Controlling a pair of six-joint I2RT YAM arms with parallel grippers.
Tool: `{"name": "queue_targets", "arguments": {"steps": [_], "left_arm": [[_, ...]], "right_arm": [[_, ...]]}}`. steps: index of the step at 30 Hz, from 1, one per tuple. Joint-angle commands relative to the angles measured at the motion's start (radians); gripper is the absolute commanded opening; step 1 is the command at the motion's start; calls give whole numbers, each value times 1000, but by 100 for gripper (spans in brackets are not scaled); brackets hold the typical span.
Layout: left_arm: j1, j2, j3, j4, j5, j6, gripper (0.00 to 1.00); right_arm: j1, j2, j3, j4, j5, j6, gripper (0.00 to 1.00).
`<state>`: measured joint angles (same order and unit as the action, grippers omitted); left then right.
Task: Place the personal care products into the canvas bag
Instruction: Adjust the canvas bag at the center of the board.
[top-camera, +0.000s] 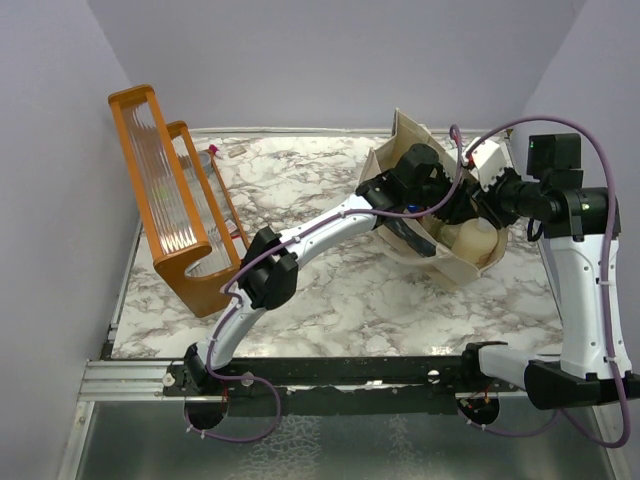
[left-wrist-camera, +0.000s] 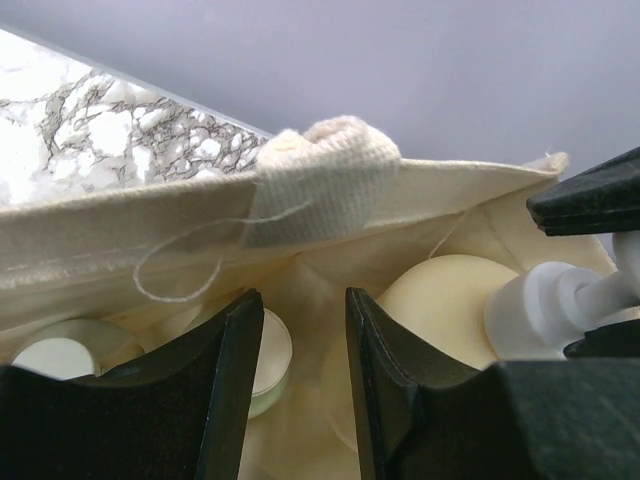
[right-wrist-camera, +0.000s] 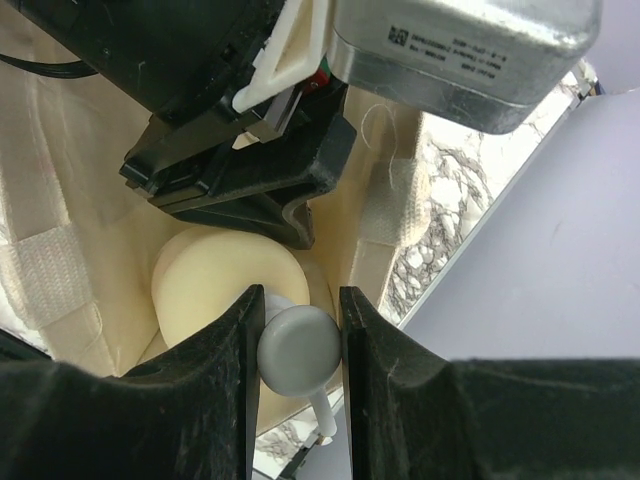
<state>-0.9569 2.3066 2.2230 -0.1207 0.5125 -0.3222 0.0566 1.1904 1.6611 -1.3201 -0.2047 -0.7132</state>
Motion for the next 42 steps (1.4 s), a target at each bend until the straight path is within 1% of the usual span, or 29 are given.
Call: {"name": "queue_targets", "arguments": {"steps": [1,7,13,21,30,32,36,38,40,42], "left_arm": [[-79,8,53,1,138,0,42],[-57,-31,54,-19,152,20,46],[-42,-76,42,-52,156,56,53],[14,-159,-42,-89,110,71,60],[74,-267,-126,-166,103,172,67],[84,-289,-146,-181,120,196,69],[90,-324,-172,-201,205,251,72],[90,-338,-196,-202,225,248,72],[90,-344,-228,-166,219,212,72],[89,-332,-237,-134,154,152,71]], "right_arm": [[5,-13,-38,162,-57,-59,1],[6,-21,-45,175,-56,-76,1],[6,-17,-24,177,-51,-83,1],[6,-8,17,164,-36,-80,1],[6,-10,6,156,-18,-79,1],[6,-6,14,157,-9,-72,1],[6,0,43,155,-8,-54,1],[6,2,55,149,-17,-47,1],[6,1,59,146,-24,-43,1],[6,-2,64,145,-31,-40,1]]}}
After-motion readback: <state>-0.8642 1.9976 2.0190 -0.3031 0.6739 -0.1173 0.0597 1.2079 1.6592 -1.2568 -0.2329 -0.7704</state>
